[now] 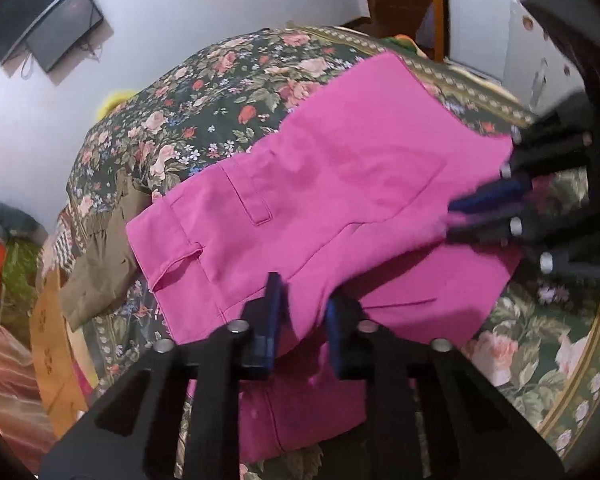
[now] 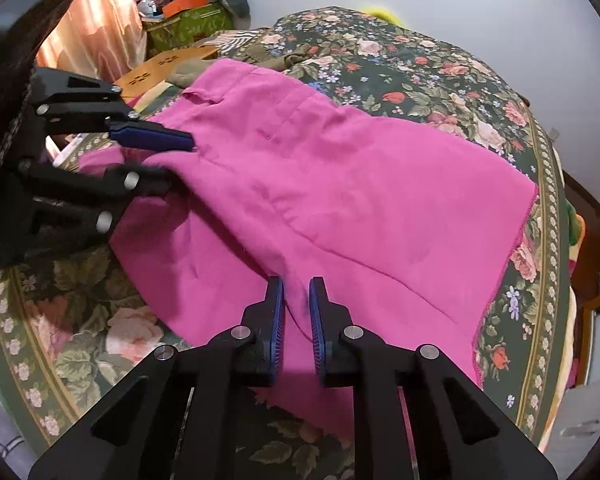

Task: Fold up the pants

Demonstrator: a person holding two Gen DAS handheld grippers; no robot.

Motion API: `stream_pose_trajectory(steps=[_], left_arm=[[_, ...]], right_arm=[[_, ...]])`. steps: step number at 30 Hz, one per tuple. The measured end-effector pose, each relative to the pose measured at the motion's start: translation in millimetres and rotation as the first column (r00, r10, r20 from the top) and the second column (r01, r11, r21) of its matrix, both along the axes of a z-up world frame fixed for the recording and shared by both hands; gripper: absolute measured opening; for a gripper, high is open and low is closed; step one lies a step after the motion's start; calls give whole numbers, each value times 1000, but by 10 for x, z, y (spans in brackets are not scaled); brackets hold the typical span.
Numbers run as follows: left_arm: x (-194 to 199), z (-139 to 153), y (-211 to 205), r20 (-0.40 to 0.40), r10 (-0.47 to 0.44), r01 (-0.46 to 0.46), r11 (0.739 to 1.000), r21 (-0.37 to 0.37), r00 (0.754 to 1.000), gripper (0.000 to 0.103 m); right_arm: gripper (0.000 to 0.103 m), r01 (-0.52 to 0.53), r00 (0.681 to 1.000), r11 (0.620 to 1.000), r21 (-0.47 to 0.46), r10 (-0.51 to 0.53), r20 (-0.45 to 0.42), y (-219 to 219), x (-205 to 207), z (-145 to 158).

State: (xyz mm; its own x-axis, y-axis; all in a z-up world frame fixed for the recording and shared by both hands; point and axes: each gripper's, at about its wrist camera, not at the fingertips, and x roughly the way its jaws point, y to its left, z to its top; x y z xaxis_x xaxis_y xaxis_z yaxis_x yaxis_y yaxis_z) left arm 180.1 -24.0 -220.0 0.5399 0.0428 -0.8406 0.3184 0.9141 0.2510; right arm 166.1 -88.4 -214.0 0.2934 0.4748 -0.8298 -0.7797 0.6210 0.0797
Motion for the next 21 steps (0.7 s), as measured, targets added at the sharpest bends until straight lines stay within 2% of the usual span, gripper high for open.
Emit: stream_pose_trajectory(steps=[5, 7, 8, 9, 13, 14, 16, 18, 21], left_arm=[[26, 81, 39, -7, 28, -28, 998, -56, 1000, 13], [40, 109, 67, -20, 53, -54, 995, -80, 998, 13], [51, 118, 85, -28, 60, -62, 994, -94, 998, 13], [60, 132, 100, -31, 65, -68, 992, -108, 997, 13], [60, 173, 132, -27, 68, -71, 988, -140, 997, 13], [58, 170, 127, -26, 66, -69, 988, -137, 997, 13], [50, 160, 124, -25, 63, -66, 989, -134, 998, 13], [39, 150, 120, -28, 58, -61, 988, -139, 998, 13], [-6, 166, 110, -23, 41, -44, 989, -140, 999, 11]], right_arm=[[14, -5, 1000, 1000, -15, 5, 3, 48, -29, -6], [30, 9, 1000, 999, -36, -8, 18, 76, -10, -26], [41, 20, 999, 998, -59, -18, 36, 96, -4, -42], [46, 35, 998, 997, -76, -30, 62, 113, -5, -50], [46, 36, 998, 998, -53, -33, 59, 104, 26, -56], [46, 40, 998, 998, -46, -37, 55, 97, 36, -58], [30, 56, 997, 998, -23, -55, 48, 70, 69, -54], [9, 72, 997, 997, -6, -72, 41, 47, 101, -43], [5, 77, 996, 996, 45, -79, 37, -15, 83, 23]])
